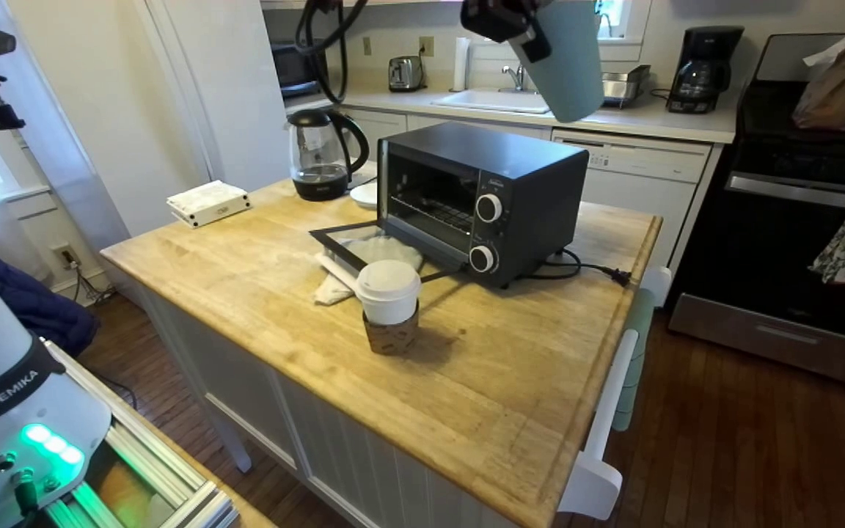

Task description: Move the grey cup to the right

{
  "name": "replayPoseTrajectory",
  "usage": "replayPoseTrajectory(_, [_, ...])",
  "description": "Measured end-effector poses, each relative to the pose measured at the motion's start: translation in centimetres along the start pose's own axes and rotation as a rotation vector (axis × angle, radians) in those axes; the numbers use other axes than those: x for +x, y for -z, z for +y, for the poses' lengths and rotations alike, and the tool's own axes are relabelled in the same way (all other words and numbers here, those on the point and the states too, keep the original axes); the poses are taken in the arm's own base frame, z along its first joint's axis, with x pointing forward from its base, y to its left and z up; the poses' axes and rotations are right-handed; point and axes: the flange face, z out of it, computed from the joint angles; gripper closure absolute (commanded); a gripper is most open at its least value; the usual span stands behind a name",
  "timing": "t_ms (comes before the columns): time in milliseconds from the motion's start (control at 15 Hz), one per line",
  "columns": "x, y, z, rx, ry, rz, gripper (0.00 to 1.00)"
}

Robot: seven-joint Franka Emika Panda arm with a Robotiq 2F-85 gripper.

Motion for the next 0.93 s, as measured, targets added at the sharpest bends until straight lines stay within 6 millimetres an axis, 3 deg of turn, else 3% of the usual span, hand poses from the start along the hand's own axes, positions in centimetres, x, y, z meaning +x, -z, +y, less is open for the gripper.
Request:
replayPoseTrajectory(133, [2.3, -1.6, 1.3, -0.069, -0.086, -0.014, 0.99])
replayPoseTrajectory(467, [4.6, -6.9, 3.6, -0.254, -0.267, -0.111, 0.99])
replayPoseTrajectory(733, [5.3, -11.5, 5.4, -0.389, -0.359, -0.17, 0.99])
replayPoseTrajectory(933, [4.4, -15.4, 6.0, -0.46, -0.397, -0.159, 0.99])
